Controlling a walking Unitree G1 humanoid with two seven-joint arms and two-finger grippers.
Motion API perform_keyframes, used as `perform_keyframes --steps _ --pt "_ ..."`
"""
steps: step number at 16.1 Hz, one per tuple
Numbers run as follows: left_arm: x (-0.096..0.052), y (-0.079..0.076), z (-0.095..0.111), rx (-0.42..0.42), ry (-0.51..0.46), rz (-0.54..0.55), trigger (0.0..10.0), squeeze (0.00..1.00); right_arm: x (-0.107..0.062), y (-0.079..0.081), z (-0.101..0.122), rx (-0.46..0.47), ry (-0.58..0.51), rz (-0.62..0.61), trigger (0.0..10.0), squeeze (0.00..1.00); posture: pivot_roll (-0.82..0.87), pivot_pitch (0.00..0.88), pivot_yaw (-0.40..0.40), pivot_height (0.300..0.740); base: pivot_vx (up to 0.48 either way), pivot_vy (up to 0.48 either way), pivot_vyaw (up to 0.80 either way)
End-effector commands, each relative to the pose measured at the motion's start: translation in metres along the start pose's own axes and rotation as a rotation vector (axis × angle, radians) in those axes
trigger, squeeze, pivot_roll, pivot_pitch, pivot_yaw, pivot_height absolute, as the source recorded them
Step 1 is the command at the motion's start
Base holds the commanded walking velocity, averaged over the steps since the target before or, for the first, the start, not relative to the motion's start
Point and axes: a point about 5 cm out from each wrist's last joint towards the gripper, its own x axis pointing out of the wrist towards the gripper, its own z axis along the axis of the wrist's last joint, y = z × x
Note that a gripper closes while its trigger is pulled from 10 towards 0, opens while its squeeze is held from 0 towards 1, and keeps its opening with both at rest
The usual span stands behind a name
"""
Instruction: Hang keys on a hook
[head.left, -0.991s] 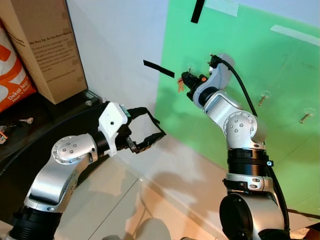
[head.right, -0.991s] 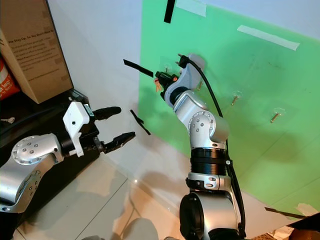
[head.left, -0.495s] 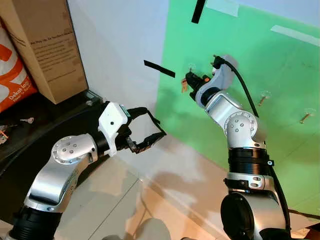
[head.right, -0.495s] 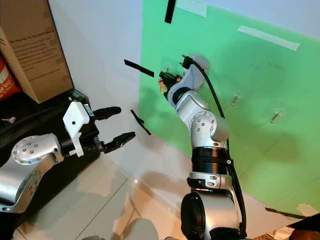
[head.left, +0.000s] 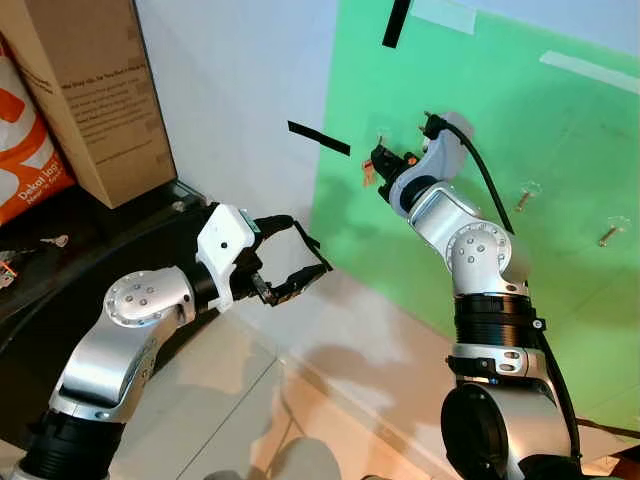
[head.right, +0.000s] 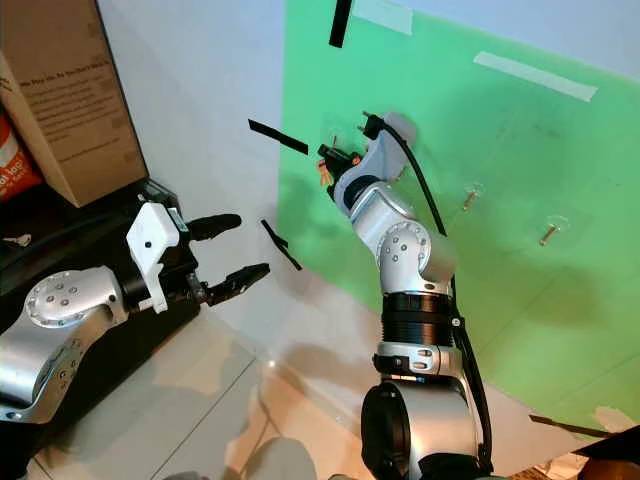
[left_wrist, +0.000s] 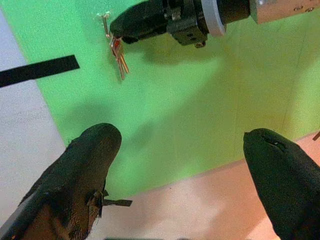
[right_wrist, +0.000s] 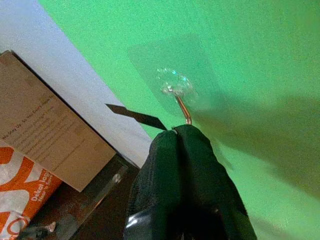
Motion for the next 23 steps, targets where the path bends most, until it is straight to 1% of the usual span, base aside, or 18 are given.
perform_keyframes --steps 1,5,7,10,12,16,20,23 --pt "0.003 0.001 0.004 0.021 -0.011 -0.001 10.0 0.00 0.000 -0.012 -0.006 -0.004 0.039 -0.050 10.0 0.00 -0.01 0.000 -0.104 0.740 0.000 0.000 0.00" --pt "0.004 0.001 0.004 0.026 -0.008 -0.005 10.0 0.00 -0.001 -0.011 -0.013 -0.027 0.073 -0.035 10.0 0.00 -0.01 0.000 -0.099 0.740 0.000 0.000 0.00" --pt "0.005 0.002 0.005 0.029 -0.010 -0.005 10.0 0.00 -0.003 -0.009 -0.013 -0.022 0.067 -0.010 10.0 0.00 -0.01 0.000 -0.099 0.740 0.000 0.000 0.00" --pt "0.005 0.002 0.005 0.031 -0.012 -0.003 10.0 0.00 -0.007 0.008 0.001 0.010 0.002 0.116 10.0 0.00 -0.01 0.000 -0.098 0.740 0.000 0.000 0.00" --pt "0.005 0.003 0.005 0.031 -0.013 -0.004 10.0 0.00 -0.008 0.016 0.011 0.010 -0.043 0.161 10.0 0.00 -0.01 0.000 -0.097 0.740 0.000 0.000 0.00" --pt "0.005 0.003 0.005 0.030 -0.014 -0.003 10.0 0.00 -0.005 0.015 0.011 -0.020 -0.043 0.128 10.0 0.00 -0.01 0.000 -0.097 0.740 0.000 0.000 0.00" --pt "0.005 0.002 0.004 0.030 -0.013 -0.002 10.0 0.00 -0.001 0.005 0.009 -0.024 -0.048 0.030 10.0 0.00 -0.01 0.000 -0.098 0.740 0.000 0.000 0.00" --pt "0.005 0.003 0.004 0.032 -0.013 -0.001 10.0 0.00 0.000 -0.006 0.013 0.010 -0.079 -0.043 10.0 0.00 -0.01 0.000 -0.098 0.740 0.000 0.000 0.00"
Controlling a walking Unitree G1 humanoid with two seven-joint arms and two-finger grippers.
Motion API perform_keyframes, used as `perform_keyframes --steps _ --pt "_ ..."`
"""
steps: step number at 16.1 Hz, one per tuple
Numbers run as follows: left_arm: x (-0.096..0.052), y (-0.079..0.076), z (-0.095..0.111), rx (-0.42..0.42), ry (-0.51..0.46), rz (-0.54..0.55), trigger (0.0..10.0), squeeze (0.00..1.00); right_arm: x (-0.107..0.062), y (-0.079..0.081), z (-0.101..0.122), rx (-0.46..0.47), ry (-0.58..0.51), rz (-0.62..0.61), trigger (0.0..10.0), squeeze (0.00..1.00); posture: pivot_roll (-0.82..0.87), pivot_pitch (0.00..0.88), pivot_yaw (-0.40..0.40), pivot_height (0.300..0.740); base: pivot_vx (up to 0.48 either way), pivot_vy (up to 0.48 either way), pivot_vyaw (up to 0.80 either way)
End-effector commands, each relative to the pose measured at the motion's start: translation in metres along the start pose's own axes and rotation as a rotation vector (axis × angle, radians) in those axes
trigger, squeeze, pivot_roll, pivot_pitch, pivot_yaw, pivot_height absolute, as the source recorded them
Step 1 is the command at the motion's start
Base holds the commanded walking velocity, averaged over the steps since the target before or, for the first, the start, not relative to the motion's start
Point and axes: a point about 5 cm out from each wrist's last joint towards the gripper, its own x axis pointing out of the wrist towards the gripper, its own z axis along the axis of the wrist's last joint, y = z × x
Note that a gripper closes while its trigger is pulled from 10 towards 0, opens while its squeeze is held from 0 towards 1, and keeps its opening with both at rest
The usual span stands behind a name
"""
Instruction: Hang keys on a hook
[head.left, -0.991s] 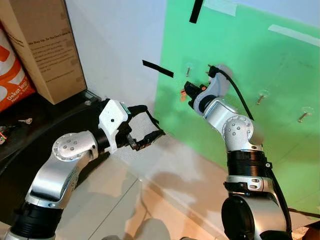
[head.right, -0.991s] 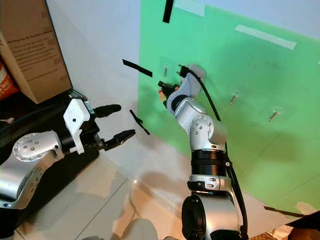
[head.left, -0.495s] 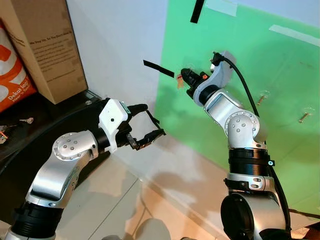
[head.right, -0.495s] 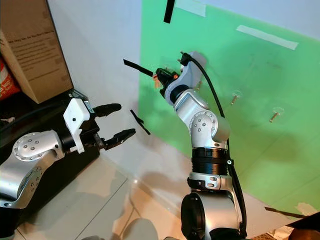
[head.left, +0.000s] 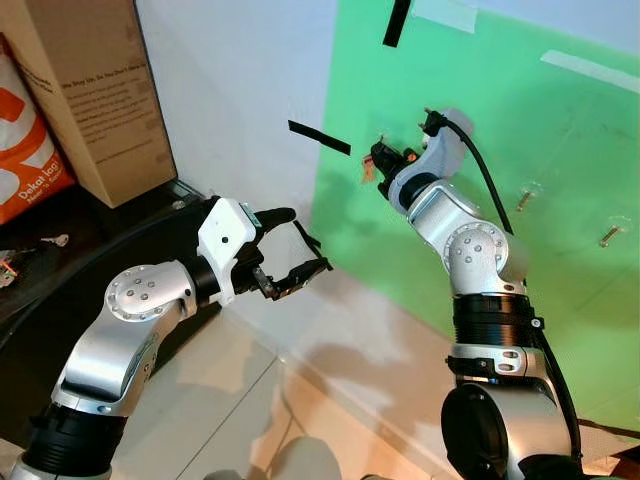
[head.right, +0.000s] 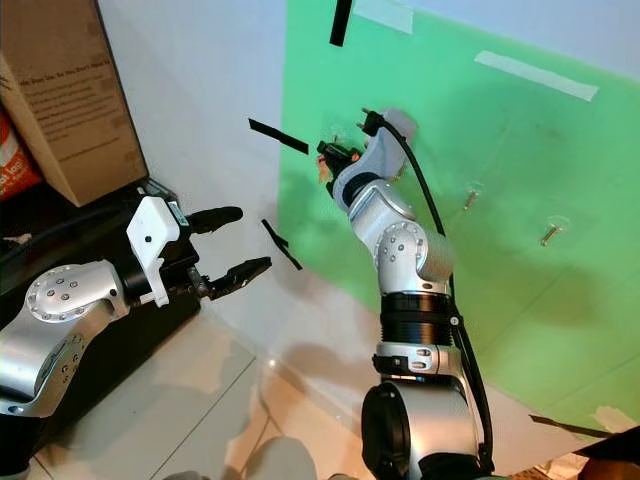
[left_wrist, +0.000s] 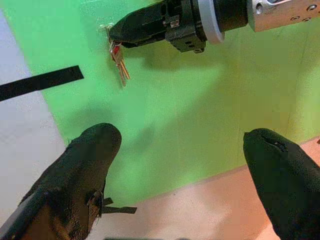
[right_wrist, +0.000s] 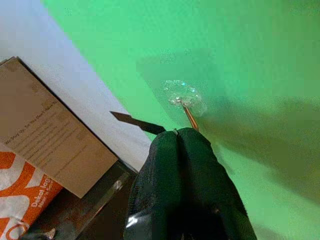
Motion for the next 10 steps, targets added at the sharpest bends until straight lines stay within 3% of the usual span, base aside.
perform_keyframes --steps 1,10 --pt "0.0030 0.0009 0.0002 0.012 0.006 -0.002 10.0 0.00 0.0001 -0.0087 0.0100 0.021 -0.041 -0.049 10.0 0.00 -0.01 0.000 -0.098 0.740 0.000 0.000 0.00" --pt "0.0038 0.0016 0.0006 0.016 0.004 -0.006 10.0 0.00 0.0010 -0.0091 0.0089 0.013 -0.035 -0.072 10.0 0.00 -0.01 0.000 -0.096 0.740 0.000 0.000 0.00"
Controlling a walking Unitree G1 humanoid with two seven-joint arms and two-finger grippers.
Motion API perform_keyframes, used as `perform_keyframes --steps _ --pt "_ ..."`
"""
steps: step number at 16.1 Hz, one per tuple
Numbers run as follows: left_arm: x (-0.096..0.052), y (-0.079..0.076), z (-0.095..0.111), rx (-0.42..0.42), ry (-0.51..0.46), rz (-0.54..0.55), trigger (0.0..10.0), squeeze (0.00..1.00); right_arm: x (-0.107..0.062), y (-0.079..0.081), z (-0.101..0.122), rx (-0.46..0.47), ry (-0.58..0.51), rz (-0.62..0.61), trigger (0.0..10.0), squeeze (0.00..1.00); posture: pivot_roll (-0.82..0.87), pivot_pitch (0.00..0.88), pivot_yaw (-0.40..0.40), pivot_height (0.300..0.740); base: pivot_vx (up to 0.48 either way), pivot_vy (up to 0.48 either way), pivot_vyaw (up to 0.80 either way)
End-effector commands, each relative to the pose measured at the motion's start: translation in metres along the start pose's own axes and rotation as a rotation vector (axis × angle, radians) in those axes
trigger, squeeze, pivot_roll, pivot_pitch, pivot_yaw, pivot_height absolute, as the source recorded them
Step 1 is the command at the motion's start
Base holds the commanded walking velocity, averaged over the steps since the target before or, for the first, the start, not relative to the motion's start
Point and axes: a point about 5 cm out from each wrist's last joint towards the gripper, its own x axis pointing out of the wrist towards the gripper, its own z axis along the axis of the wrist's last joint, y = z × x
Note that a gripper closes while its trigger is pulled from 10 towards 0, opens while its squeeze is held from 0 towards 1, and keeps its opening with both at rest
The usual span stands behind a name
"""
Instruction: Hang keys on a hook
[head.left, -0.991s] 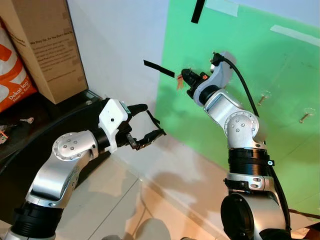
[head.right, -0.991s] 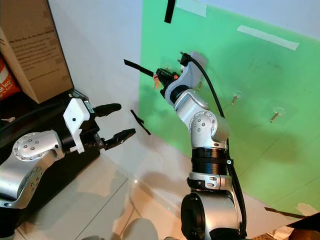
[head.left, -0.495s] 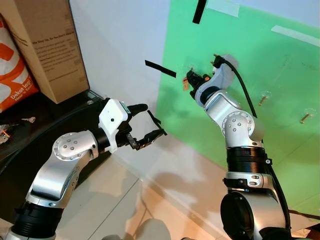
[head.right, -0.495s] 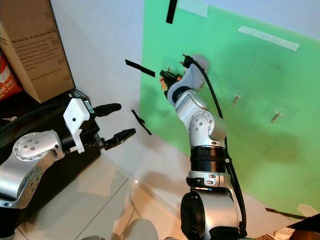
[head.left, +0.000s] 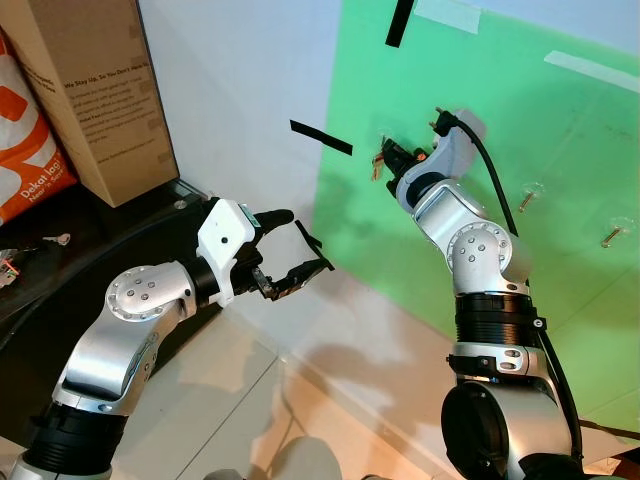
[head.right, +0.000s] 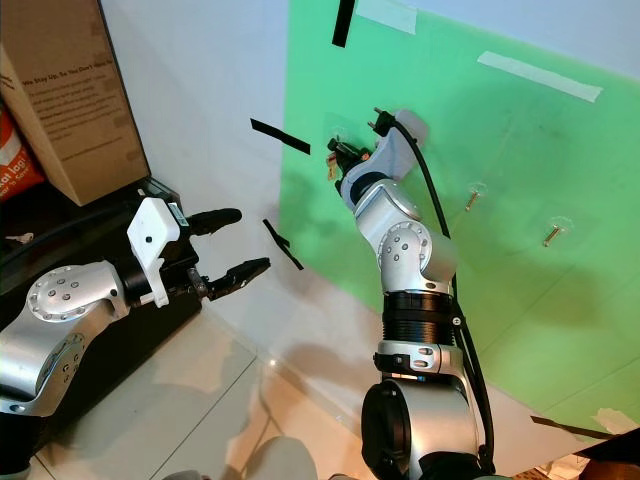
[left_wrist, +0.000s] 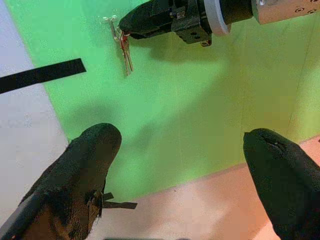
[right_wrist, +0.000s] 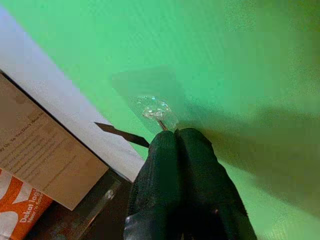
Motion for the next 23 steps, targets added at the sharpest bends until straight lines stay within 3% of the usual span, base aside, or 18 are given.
perform_keyframes --steps 1,4,9,17,20,23 --pt "0.004 0.000 0.004 0.028 -0.007 -0.011 10.0 0.00 0.001 -0.001 0.000 -0.041 0.021 -0.013 10.0 0.00 -0.01 0.000 -0.096 0.740 0.000 0.000 0.00" --pt "0.004 0.000 0.004 0.029 -0.005 -0.011 10.0 0.00 0.001 0.002 -0.012 -0.101 0.070 -0.003 10.0 0.00 0.00 0.000 -0.102 0.740 0.000 0.000 0.00" --pt "0.004 -0.001 0.003 0.030 -0.003 -0.012 10.0 0.00 0.000 0.007 -0.022 -0.112 0.102 0.005 10.0 0.00 0.00 0.000 -0.103 0.740 0.000 0.000 0.00" --pt "0.006 -0.001 0.003 0.032 -0.002 -0.013 10.0 0.00 0.000 0.001 -0.025 -0.098 0.118 -0.020 10.0 0.00 -0.01 0.000 -0.100 0.740 0.000 0.000 0.00" --pt "0.007 -0.002 0.003 0.034 -0.002 -0.016 10.0 0.00 -0.002 0.002 -0.035 -0.143 0.179 0.010 10.0 0.00 -0.01 0.000 -0.096 0.740 0.000 0.000 0.00" --pt "0.007 -0.002 0.004 0.035 -0.002 -0.015 10.0 0.00 -0.005 -0.004 -0.040 -0.132 0.194 -0.001 10.0 0.00 -0.01 0.000 -0.096 0.740 0.000 0.000 0.00"
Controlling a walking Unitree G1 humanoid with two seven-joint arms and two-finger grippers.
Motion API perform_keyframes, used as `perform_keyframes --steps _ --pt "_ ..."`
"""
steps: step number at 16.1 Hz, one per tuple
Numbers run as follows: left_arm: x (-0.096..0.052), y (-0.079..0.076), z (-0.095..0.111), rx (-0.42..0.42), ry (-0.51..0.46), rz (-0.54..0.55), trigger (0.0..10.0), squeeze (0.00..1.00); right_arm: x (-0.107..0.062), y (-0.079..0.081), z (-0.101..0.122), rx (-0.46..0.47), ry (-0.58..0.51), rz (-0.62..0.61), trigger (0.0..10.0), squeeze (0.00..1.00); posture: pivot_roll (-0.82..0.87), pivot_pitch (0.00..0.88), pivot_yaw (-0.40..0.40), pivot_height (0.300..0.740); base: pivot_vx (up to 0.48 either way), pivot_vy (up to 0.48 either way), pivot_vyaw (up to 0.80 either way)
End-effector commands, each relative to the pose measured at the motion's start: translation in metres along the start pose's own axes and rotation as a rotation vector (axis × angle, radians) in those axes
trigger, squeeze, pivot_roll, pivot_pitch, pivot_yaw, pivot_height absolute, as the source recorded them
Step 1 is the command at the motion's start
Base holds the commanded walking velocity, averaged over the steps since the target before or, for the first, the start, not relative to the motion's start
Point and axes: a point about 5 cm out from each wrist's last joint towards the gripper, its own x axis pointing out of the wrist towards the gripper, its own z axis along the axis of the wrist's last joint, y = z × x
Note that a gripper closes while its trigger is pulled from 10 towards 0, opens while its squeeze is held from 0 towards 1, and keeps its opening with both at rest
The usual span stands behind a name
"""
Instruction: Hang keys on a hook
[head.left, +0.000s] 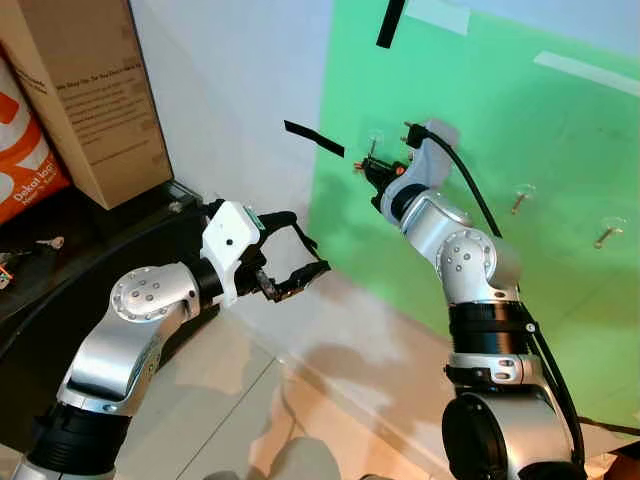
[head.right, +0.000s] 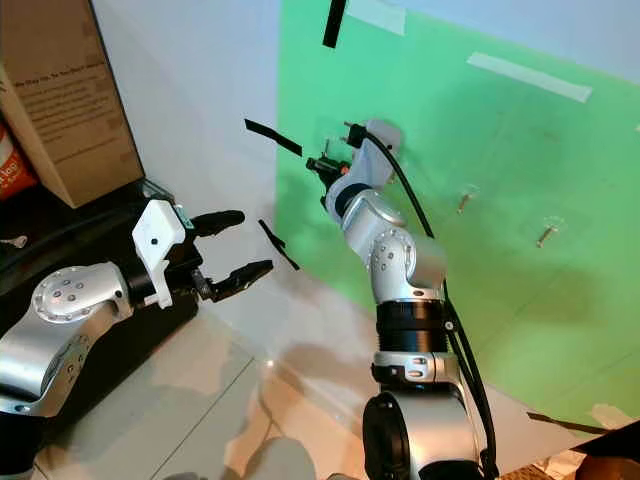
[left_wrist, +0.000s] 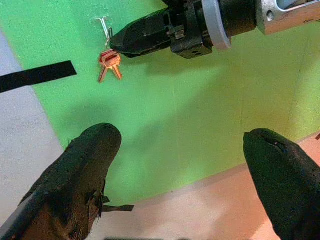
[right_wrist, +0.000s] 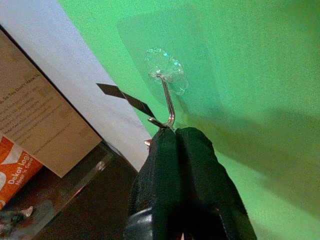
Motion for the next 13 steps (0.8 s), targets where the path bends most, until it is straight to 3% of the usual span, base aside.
perform_keyframes --steps 1,9,10,11,13 --pt "0.0042 0.0008 0.0049 0.028 -0.011 -0.009 10.0 0.00 -0.0001 -0.0112 -0.0215 0.009 0.104 -0.045 10.0 0.00 -0.01 0.000 -0.096 0.740 0.000 0.000 0.00" --pt "0.0062 0.0034 0.0067 0.035 -0.023 0.003 10.0 0.00 0.0003 -0.0117 -0.0171 0.013 0.085 -0.044 10.0 0.00 -0.01 0.000 -0.094 0.740 0.000 0.000 0.00" --pt "0.0065 0.0038 0.0073 0.034 -0.028 0.007 10.0 0.00 0.0004 -0.0111 -0.0157 0.007 0.074 -0.033 10.0 0.68 -0.01 0.000 -0.095 0.740 0.000 0.000 0.00" --pt "0.0072 0.0046 0.0084 0.034 -0.037 0.014 10.0 0.00 0.0003 -0.0103 -0.0142 -0.001 0.063 -0.020 10.0 1.00 -0.01 0.000 -0.095 0.740 0.000 0.000 0.00" --pt "0.0088 0.0060 0.0111 0.029 -0.058 0.030 10.0 0.00 -0.0012 -0.0132 -0.0141 -0.057 0.063 -0.046 10.0 1.00 -0.02 0.000 -0.094 0.740 0.000 0.000 0.00"
